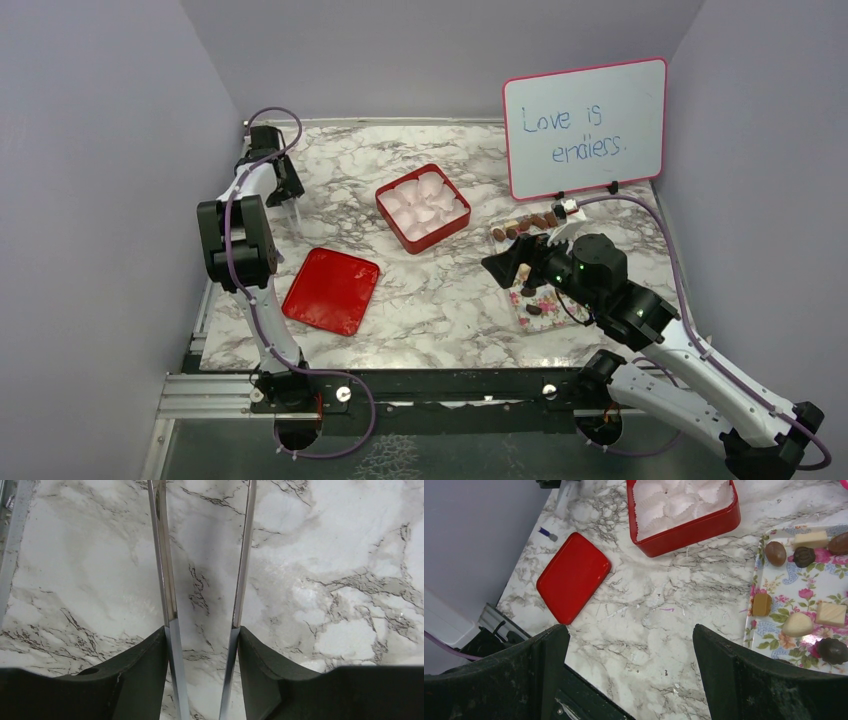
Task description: Pack the chocolate
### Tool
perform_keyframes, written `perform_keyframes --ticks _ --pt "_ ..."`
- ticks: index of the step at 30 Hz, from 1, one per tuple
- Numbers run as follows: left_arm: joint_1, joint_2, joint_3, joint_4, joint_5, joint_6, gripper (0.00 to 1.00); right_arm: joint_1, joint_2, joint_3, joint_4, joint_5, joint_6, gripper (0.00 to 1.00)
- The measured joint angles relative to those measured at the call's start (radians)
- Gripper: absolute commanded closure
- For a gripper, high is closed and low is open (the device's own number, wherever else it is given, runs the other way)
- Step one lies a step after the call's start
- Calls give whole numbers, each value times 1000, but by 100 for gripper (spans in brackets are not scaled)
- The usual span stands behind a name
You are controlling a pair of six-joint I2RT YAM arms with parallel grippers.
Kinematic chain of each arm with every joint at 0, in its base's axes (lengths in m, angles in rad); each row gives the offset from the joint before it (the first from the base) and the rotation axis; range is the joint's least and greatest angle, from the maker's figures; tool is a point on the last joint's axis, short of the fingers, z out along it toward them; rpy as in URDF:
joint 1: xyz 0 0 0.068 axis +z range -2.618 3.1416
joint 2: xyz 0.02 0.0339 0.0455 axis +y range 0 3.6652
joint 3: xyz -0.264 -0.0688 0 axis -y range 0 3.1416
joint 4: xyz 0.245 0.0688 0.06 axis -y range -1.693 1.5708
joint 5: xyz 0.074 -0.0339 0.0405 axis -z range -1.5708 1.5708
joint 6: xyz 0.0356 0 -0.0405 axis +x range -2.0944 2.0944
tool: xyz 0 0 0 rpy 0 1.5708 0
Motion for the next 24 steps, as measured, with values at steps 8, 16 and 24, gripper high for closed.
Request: perform_keyframes --ticks 8,16,24 --pt "0 -76 19 -66 77 11 53 0 1 0 0 -1 1 0" --pt "-18 -207 46 -113 139 34 55 0 5 0 0 -4 9 0" --pt "-56 -337 42 -119 179 46 55 0 13 0 0 -11 16 0"
